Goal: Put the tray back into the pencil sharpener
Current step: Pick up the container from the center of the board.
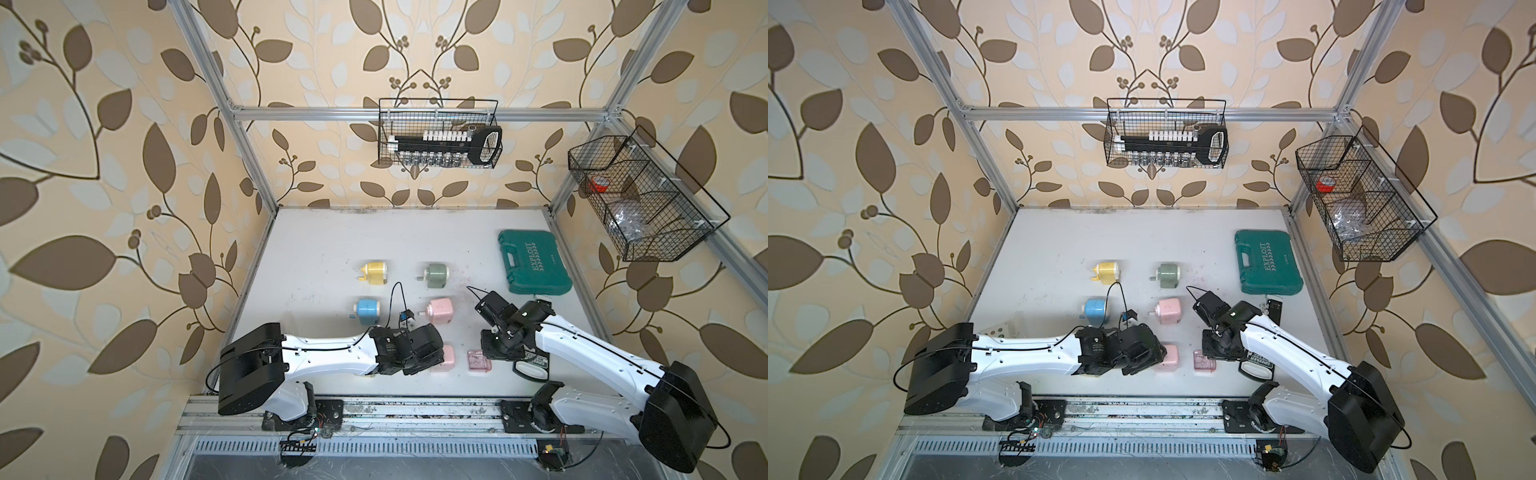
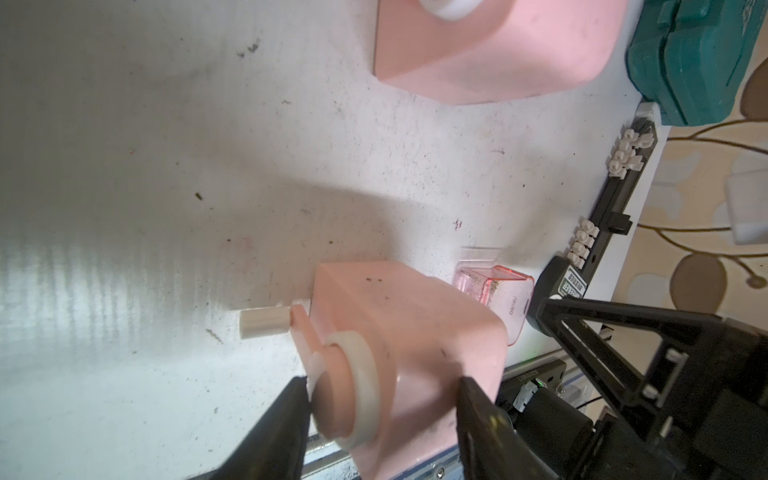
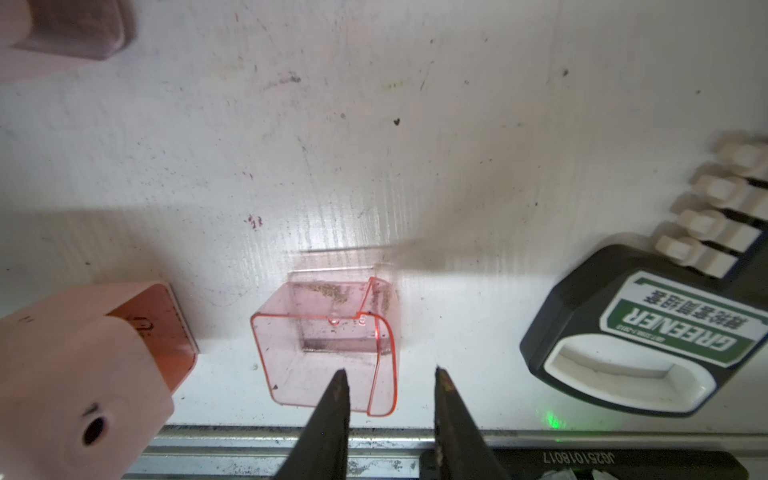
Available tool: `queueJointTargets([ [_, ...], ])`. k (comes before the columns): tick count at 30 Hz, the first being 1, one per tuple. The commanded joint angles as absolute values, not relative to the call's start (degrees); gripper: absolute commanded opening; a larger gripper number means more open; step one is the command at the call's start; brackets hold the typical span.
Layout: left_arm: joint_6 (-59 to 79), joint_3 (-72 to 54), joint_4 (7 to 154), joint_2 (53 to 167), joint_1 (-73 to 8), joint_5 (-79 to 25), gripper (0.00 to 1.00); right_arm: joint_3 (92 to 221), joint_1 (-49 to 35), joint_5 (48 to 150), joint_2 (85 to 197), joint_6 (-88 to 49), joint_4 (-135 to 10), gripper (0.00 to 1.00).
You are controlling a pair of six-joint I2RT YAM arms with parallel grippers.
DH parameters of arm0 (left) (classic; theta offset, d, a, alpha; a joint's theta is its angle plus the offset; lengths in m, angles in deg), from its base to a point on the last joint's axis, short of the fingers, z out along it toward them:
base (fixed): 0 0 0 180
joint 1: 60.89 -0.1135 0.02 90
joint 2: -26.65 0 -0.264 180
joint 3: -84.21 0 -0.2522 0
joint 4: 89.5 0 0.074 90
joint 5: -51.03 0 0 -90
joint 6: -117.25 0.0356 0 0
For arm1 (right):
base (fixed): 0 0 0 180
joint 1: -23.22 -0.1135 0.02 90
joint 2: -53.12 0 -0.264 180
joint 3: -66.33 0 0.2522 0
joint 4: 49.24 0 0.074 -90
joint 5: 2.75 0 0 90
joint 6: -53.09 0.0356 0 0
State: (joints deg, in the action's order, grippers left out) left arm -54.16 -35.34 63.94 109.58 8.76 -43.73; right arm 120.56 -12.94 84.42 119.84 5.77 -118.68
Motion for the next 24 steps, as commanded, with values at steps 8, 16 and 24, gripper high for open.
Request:
queueJointTargets([
  [8, -54.1, -37.4, 59.6, 110.3, 8.3, -42.5, 0.57, 117.7, -14.9, 83.4, 122.6, 7.9, -115.5, 0.31],
  [16, -53.9, -37.2, 60.3, 111.2, 8.3, -41.9, 0.57, 118.2, -16.2, 81.8, 124.6, 8.1, -114.8, 0.25],
  [24, -54.0, -37.4, 60.5, 111.3, 8.3, -41.7, 0.56, 119.4, -17.1, 81.4, 127.1, 8.4, -114.7, 0.16],
])
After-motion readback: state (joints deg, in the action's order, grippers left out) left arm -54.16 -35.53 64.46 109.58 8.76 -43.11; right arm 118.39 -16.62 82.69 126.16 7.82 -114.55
